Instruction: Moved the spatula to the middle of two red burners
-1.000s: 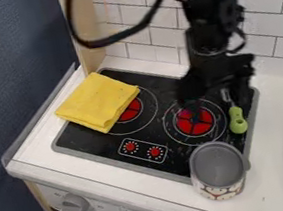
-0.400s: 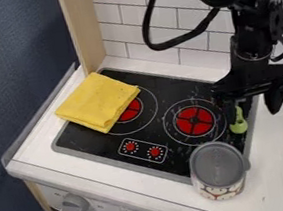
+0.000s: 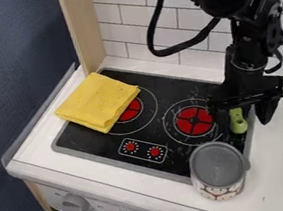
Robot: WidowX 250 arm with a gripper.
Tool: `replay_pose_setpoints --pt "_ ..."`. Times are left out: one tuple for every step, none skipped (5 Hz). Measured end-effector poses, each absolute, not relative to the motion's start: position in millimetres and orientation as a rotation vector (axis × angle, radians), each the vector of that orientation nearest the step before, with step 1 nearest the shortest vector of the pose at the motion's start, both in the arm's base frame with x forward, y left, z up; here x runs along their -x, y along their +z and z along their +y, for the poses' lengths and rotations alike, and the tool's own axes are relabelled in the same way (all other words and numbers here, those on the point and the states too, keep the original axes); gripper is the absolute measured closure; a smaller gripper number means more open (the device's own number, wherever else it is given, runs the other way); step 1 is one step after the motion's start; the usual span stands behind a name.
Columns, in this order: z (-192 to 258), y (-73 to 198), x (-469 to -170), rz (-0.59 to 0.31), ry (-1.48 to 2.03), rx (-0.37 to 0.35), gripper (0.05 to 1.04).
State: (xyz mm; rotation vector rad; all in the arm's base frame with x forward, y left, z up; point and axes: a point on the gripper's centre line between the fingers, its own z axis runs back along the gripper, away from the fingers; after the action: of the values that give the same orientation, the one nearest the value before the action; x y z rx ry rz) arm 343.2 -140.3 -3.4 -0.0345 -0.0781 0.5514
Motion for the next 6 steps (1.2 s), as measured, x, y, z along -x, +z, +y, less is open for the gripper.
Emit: replay_pose_setpoints --pt "-136.4 -18.6 -348.8 -0.071 0.560 -0.037 0.137" --pt "-143.8 -18.5 -351.1 -0.103 0.557 -0.027 0.430" --pt "-142.8 -18.3 -352.2 -0.112 0.564 -0.031 0.654" --pt "-141.5 -18.6 -351.5 -0.112 0.572 -0.039 0.658" --pt "-141.1 -16.5 -348.6 -0.101 0.589 -0.041 0.658" --pt "-143.6 5.4 -351.2 -0.131 0.634 -0.002 0.659"
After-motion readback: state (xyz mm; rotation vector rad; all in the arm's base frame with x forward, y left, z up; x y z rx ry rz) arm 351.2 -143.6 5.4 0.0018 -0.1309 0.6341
